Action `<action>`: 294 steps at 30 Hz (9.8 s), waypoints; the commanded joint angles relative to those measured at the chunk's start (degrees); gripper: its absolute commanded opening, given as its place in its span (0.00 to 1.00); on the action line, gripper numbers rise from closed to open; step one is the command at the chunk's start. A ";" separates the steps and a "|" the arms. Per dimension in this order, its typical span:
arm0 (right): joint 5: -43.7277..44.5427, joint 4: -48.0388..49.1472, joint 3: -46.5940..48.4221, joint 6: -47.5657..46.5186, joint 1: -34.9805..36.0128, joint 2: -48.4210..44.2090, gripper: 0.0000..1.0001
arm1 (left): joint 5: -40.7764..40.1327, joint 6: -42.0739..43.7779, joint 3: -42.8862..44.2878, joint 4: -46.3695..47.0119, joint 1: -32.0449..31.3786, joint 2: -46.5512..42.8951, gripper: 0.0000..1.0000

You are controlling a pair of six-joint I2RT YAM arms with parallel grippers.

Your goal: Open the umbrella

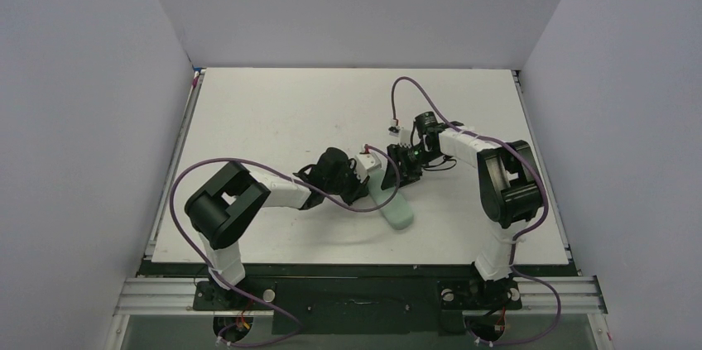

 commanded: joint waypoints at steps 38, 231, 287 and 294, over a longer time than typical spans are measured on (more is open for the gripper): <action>7.64 12.50 -16.29 3.49 -7.28 -15.78 0.47 | 6.87 3.18 -0.99 -7.82 -0.14 -7.45 0.00; -0.22 2.19 -1.29 -10.55 15.02 -14.01 0.42 | 9.42 -27.06 3.49 -21.86 13.69 -9.22 0.61; 43.70 8.14 -6.29 -17.31 1.30 -10.53 0.00 | -3.16 -13.68 10.18 -25.66 19.71 -15.10 0.97; 48.84 7.21 8.26 -16.92 -13.74 -0.74 0.00 | -7.89 -8.79 13.83 -26.42 23.53 -17.76 0.97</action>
